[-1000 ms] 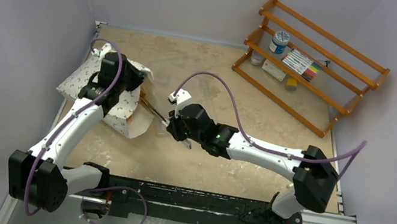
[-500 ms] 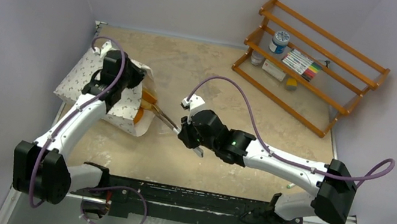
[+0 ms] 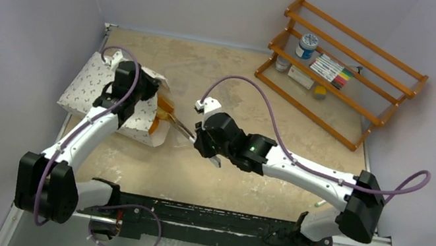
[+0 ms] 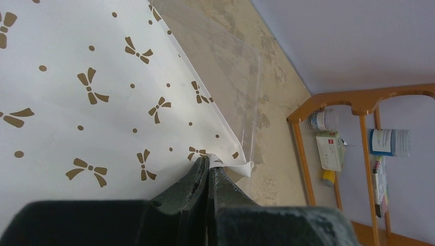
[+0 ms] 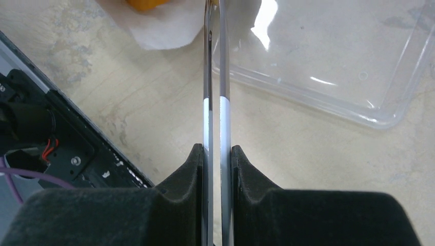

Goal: Take the fake bread out of the paper bag
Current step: Take out the fake bread from the paper bag.

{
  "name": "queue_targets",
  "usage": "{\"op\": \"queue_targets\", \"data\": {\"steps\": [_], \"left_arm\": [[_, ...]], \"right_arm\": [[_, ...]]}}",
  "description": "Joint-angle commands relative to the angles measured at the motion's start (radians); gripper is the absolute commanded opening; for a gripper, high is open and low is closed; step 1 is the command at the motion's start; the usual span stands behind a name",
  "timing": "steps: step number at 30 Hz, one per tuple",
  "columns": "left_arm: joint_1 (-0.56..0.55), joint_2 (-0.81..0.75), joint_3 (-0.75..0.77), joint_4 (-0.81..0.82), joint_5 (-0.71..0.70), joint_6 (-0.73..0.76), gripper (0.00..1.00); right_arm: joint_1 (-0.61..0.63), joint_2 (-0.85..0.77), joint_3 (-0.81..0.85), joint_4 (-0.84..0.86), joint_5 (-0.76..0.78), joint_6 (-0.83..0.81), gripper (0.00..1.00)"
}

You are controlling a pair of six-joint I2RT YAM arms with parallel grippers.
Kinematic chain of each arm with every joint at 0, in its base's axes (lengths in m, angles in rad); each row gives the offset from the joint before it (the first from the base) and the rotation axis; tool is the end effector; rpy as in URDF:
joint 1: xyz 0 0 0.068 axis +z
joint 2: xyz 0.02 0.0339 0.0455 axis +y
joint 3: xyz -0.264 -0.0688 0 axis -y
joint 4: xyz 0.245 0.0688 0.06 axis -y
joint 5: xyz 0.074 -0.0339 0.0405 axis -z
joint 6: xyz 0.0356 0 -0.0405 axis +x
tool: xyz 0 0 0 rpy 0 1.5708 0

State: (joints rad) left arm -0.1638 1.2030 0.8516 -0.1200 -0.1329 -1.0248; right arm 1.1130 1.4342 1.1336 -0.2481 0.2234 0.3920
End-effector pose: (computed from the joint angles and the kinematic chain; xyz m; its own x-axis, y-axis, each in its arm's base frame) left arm 0.2702 -0.0399 0.2822 -0.2713 -0.8137 -0.5141 -0.3595 0.5811 -0.7302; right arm 0.1523 0.2913 0.3031 -0.5153 -0.2030 -0.8326 -0.6431 0.7337 0.2192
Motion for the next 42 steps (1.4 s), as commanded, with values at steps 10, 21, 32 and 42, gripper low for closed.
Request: {"op": "queue_targets", "data": {"steps": [10, 21, 32, 42], "left_arm": [[0.014, -0.116, -0.066, 0.036, 0.013, -0.018, 0.0], [0.024, -0.144, -0.077, -0.038, 0.022, 0.01, 0.0], [0.041, -0.146, -0.076, -0.064, 0.032, 0.021, 0.0], [0.043, -0.131, -0.08, -0.063, 0.044, 0.023, 0.0]], "right_arm": [[0.012, 0.258, 0.234, 0.079, -0.069, -0.045, 0.11], [0.012, 0.285, 0.191, 0.116, -0.09, -0.033, 0.35], [0.013, 0.2, 0.146, 0.087, -0.03, -0.011, 0.37], [0.012, 0.154, 0.146, 0.062, -0.018, 0.004, 0.37]]}}
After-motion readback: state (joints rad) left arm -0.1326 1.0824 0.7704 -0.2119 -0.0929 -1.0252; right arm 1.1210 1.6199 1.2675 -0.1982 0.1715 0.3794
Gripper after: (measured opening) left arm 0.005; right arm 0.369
